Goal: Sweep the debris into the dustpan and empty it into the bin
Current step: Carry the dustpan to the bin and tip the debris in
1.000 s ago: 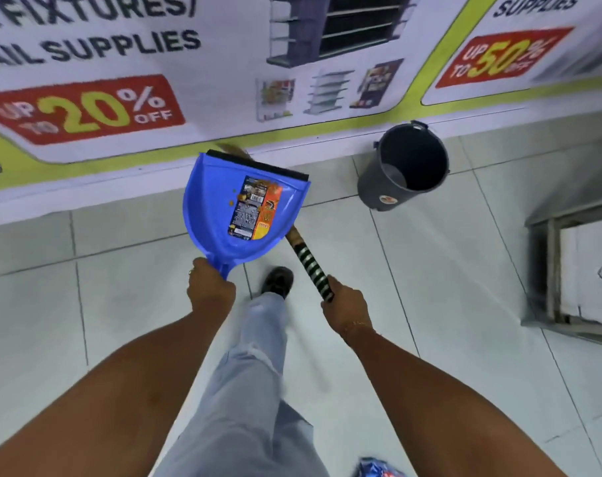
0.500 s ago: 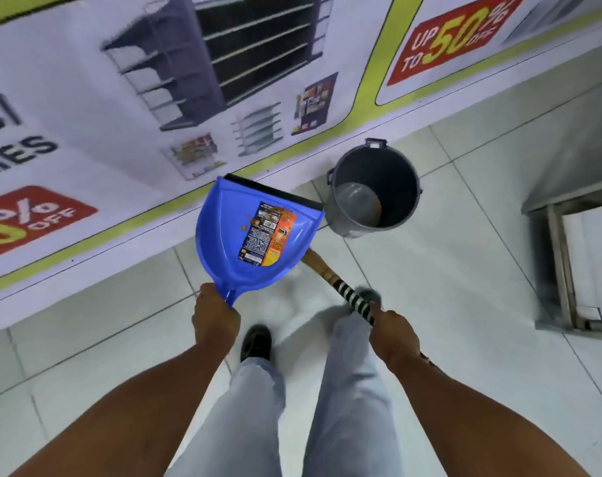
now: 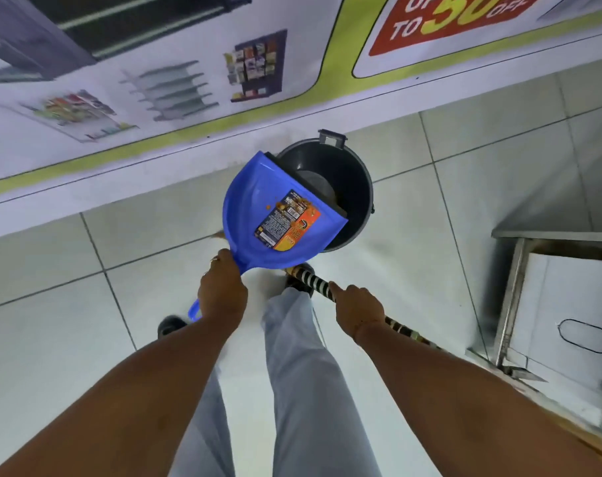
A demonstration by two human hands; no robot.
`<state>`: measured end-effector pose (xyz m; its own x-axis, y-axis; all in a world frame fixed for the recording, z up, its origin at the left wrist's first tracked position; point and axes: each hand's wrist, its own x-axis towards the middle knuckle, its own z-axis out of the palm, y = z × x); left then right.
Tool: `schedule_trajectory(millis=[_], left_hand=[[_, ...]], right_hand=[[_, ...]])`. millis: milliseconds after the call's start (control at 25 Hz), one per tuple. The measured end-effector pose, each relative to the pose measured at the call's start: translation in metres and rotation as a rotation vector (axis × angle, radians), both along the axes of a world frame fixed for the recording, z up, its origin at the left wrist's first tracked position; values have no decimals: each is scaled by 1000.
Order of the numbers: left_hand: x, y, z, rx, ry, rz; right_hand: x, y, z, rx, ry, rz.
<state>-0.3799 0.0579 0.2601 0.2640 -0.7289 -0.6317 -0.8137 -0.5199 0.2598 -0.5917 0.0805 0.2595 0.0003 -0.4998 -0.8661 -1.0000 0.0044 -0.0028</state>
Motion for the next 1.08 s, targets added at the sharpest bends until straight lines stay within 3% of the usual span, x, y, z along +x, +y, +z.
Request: schedule_trajectory(millis=[200,840,960,1080], left_hand=[[-55,-47,-4,23,-110,-121],[-123,-118,16,124,-595,-1106],[-125,-114,15,155,-610,-1145],[-120,-111,14,110,-571,-1035]], right_hand=[[-31,-30,-13,100,27,133],[-40,-60,-10,97,2,103],[-34,-61,-10,93,-13,122],[-31,-62,-10,86,-29,152]])
